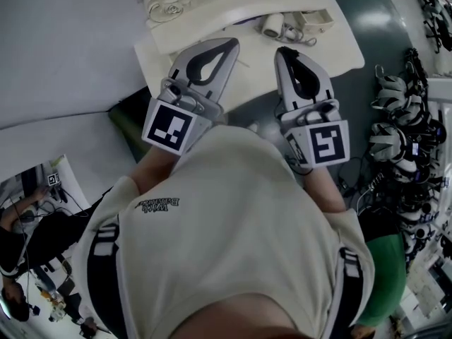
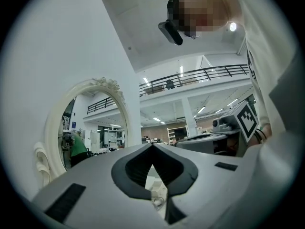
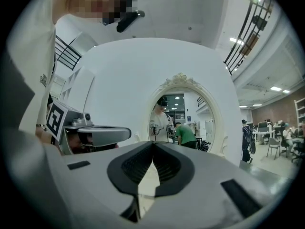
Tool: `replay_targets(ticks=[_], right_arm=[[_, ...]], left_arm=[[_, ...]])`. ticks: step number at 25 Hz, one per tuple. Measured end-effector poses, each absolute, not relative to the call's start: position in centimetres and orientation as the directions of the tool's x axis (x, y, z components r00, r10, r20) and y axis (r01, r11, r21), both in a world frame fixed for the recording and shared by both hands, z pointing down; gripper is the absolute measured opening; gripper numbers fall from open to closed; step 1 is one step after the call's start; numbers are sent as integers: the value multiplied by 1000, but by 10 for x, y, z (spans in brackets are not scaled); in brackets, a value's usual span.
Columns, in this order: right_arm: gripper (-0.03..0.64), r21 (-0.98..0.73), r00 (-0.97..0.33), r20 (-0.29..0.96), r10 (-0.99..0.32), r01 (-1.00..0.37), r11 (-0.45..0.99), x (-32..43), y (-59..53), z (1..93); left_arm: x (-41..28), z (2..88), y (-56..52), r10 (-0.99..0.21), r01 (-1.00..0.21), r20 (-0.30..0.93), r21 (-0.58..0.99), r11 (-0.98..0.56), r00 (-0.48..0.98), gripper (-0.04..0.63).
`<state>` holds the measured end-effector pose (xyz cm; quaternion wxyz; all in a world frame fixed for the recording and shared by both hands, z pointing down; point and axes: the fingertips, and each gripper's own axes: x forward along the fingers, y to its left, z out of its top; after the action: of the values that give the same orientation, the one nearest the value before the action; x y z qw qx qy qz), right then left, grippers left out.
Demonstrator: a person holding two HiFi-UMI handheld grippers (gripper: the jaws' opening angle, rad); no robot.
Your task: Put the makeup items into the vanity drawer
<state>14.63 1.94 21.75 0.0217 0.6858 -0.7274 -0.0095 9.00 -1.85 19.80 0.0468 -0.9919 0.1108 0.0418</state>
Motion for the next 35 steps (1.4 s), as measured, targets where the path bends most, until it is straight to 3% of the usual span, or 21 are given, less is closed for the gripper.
replay_targets(ticks=[23, 35], right_arm=[[6, 40, -96, 52, -994, -994, 98, 141, 13, 229], [6, 54, -162, 129, -978, -984, 170, 138, -24, 259]], left_arm=[[87, 205, -21, -233, -238, -74, -60, -969, 970, 12], [77, 229, -64, -353, -353, -5, -29, -935, 935, 14]])
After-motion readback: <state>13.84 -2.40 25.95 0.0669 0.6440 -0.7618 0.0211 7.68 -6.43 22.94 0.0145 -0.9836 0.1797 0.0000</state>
